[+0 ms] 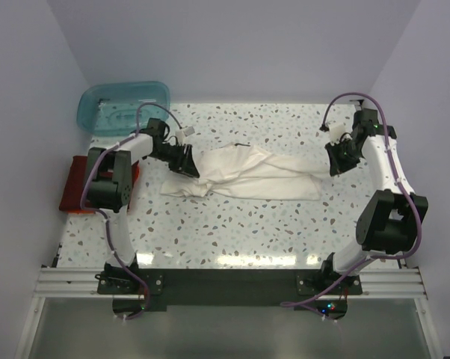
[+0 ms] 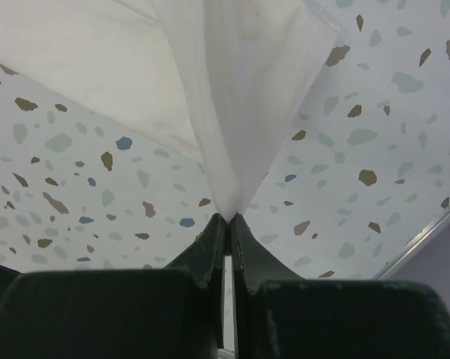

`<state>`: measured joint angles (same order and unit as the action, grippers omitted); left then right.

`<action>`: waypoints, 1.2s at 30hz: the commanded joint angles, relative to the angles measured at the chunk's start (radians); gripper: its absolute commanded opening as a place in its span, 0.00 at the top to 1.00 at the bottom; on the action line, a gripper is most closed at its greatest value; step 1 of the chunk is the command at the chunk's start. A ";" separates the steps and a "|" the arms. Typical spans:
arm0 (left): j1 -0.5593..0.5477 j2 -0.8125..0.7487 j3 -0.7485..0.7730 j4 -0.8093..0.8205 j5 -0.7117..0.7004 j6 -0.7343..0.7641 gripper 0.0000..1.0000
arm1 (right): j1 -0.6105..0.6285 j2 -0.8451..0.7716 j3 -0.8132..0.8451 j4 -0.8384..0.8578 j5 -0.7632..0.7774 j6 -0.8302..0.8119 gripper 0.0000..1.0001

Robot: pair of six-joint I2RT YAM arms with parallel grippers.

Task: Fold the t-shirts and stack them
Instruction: Flatten the tshirt out

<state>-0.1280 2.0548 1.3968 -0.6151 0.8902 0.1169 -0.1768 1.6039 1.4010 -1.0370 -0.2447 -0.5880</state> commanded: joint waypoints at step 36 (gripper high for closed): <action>0.044 -0.222 0.703 0.147 -0.471 0.133 1.00 | 0.002 0.091 0.633 0.268 0.045 0.172 1.00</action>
<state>-0.0986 1.9125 2.0121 -0.5682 0.4923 0.2291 -0.1761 1.7000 1.9034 -0.8993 -0.2211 -0.4931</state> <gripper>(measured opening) 0.022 0.023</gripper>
